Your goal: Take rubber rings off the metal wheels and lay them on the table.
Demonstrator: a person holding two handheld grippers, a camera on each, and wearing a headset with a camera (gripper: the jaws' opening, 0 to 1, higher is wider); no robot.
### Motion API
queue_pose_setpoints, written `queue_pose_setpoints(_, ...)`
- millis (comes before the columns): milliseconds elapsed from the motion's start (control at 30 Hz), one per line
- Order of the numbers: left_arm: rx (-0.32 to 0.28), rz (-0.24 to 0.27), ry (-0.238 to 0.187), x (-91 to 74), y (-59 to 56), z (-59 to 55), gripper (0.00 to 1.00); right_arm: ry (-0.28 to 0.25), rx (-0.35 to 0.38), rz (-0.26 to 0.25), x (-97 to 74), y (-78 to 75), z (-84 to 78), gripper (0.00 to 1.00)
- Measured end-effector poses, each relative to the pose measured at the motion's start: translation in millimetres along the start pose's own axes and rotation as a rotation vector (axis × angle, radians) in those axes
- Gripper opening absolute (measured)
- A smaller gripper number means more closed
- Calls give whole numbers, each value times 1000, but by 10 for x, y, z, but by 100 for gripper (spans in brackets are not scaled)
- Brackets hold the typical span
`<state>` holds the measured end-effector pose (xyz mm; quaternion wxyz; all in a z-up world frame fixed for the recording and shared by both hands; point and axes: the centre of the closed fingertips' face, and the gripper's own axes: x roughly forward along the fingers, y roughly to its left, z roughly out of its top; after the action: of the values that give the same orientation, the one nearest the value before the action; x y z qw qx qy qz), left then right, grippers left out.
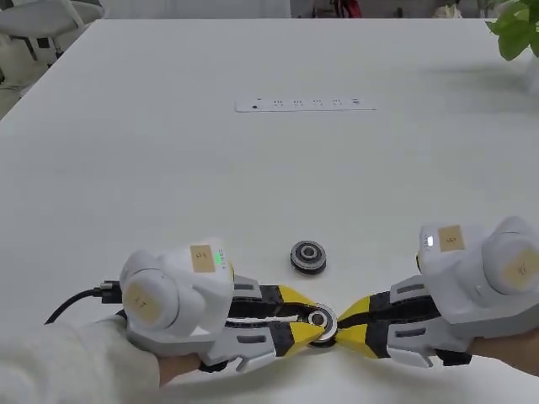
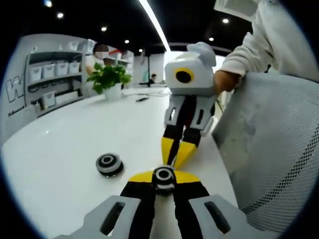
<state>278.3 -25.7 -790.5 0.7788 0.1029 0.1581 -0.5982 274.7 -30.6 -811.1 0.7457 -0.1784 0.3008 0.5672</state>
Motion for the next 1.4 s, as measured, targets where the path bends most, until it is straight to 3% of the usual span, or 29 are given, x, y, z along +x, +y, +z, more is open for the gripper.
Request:
queue_pose_setpoints(233, -2, 3, 1, -4, 3, 0, 14, 18, 5, -23, 3, -28, 8, 0)
queue_pose_setpoints(400, -2, 2, 1, -4, 6, -1, 14, 26, 52, -49, -3, -85, 6, 0)
queue_pose_setpoints(567, -1, 2, 1, -5, 10, -2, 14, 11, 127, -46, -25, -107, 16, 0)
queue_pose_setpoints(833, 0, 2, 0, -5, 14, -1, 14, -43, 338, -22, -63, -141, 35, 0)
queue_pose_setpoints(1400, 3, 1, -8, -9, 11, 2, 14, -142, 600, 43, -100, -125, 108, 0)
